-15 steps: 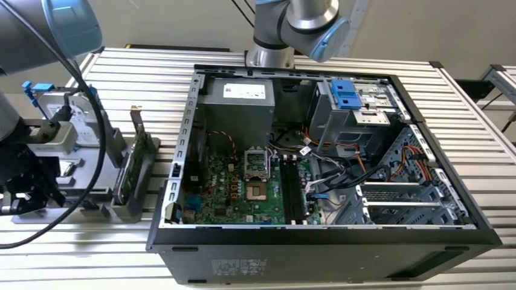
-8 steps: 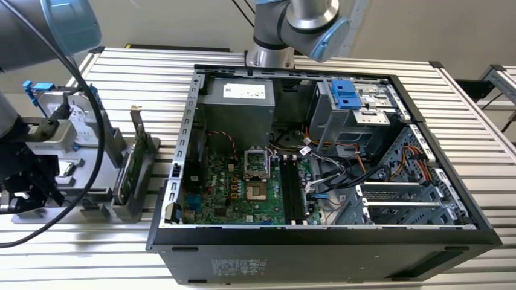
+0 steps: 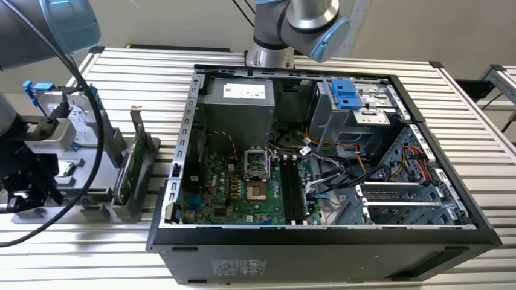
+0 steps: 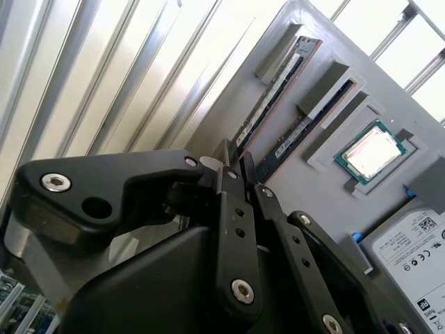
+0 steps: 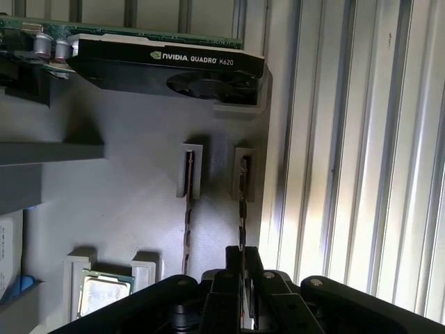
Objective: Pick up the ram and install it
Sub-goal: 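Pick up the ram and move it above insertion slot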
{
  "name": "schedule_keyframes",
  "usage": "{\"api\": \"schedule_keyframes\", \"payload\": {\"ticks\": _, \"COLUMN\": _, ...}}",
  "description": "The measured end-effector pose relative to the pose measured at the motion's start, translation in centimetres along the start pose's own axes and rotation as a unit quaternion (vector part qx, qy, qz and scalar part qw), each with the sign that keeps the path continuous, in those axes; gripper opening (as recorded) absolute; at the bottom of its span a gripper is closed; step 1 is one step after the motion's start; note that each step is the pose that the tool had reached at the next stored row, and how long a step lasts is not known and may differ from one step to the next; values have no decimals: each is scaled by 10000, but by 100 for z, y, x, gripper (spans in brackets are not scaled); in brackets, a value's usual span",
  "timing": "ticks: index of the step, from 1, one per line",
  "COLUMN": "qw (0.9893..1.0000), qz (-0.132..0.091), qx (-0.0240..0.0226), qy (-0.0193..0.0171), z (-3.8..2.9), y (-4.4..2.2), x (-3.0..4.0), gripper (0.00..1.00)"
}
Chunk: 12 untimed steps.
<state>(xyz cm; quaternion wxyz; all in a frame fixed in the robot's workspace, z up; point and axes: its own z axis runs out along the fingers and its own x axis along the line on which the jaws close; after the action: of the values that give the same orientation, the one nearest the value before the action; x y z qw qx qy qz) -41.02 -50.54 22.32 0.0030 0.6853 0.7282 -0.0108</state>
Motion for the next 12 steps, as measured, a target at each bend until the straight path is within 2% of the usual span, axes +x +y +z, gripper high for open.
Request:
{"api": "schedule_keyframes", "payload": {"ticks": 6, "qw": 10000, "qz": 0, "qx": 0, "qy": 0, "z": -3, "y": 0, "x": 0, "gripper": 0}}
{"api": "schedule_keyframes", "payload": {"ticks": 12, "qw": 10000, "qz": 4, "qx": 0, "qy": 0, "z": -54, "y": -1, "x": -1, "gripper": 0}}
